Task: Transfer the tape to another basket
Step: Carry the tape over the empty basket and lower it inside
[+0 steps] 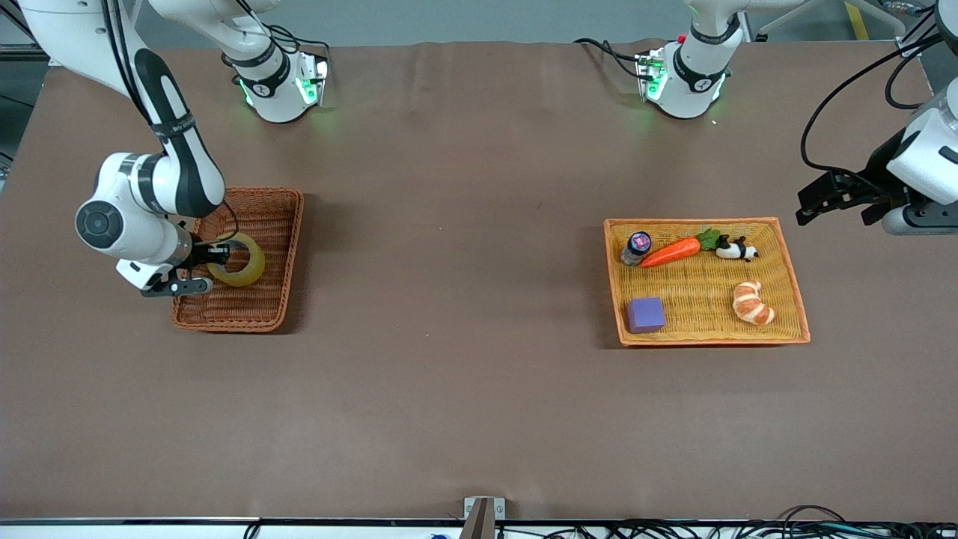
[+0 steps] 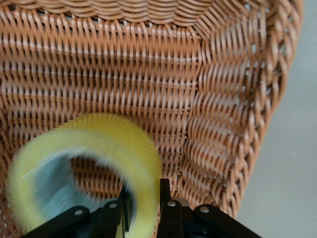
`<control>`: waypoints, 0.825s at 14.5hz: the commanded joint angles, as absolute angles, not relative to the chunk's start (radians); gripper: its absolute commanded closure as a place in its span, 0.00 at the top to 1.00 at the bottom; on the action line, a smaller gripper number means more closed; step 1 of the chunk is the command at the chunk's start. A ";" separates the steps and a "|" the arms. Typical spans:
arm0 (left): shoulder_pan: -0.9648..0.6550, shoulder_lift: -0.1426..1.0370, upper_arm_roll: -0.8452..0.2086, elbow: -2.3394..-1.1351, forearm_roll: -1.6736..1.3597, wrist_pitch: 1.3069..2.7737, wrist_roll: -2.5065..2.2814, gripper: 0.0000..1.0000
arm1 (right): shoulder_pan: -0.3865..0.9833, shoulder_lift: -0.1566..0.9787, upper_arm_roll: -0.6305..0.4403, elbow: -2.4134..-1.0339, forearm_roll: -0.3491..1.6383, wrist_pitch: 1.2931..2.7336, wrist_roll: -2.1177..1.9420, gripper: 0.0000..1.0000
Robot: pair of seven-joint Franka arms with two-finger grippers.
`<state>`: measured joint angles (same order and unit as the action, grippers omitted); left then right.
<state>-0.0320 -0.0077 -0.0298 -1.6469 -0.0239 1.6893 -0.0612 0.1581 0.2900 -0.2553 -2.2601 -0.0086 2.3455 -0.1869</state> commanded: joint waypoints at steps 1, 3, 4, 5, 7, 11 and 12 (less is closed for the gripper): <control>-0.026 0.002 -0.026 -1.624 -0.037 1.687 -0.044 1.00 | 0.157 0.258 -0.255 -2.240 0.029 2.333 -0.187 1.00; -0.017 0.003 -0.023 -1.628 -0.037 1.687 -0.041 1.00 | 0.149 0.198 -0.255 -2.217 0.035 2.332 -0.189 1.00; 0.004 0.003 -0.023 -1.626 -0.035 1.687 -0.040 1.00 | 0.138 0.177 -0.247 -2.198 0.035 2.327 -0.196 1.00; 0.009 0.003 -0.025 -1.625 -0.035 1.687 -0.038 1.00 | 0.124 0.154 -0.232 -2.157 0.035 2.295 -0.201 1.00; 0.009 0.005 -0.025 -1.618 -0.035 1.687 -0.035 1.00 | 0.083 0.138 -0.169 -2.045 0.031 2.216 -0.193 1.00; 0.002 0.005 -0.026 -1.618 -0.035 1.687 -0.037 1.00 | 0.035 0.138 -0.132 -1.754 0.029 1.901 -0.192 1.00; 0.002 0.005 -0.028 -1.618 -0.035 1.687 -0.037 1.00 | 0.035 0.138 -0.133 -1.691 0.026 1.844 -0.190 1.00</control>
<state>0.0037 -0.0061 -0.0278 -1.6416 -0.0239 1.6897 -0.0577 0.0647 0.1257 -0.1558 -1.8192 0.0191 1.9545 -0.1867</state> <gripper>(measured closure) 0.000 0.000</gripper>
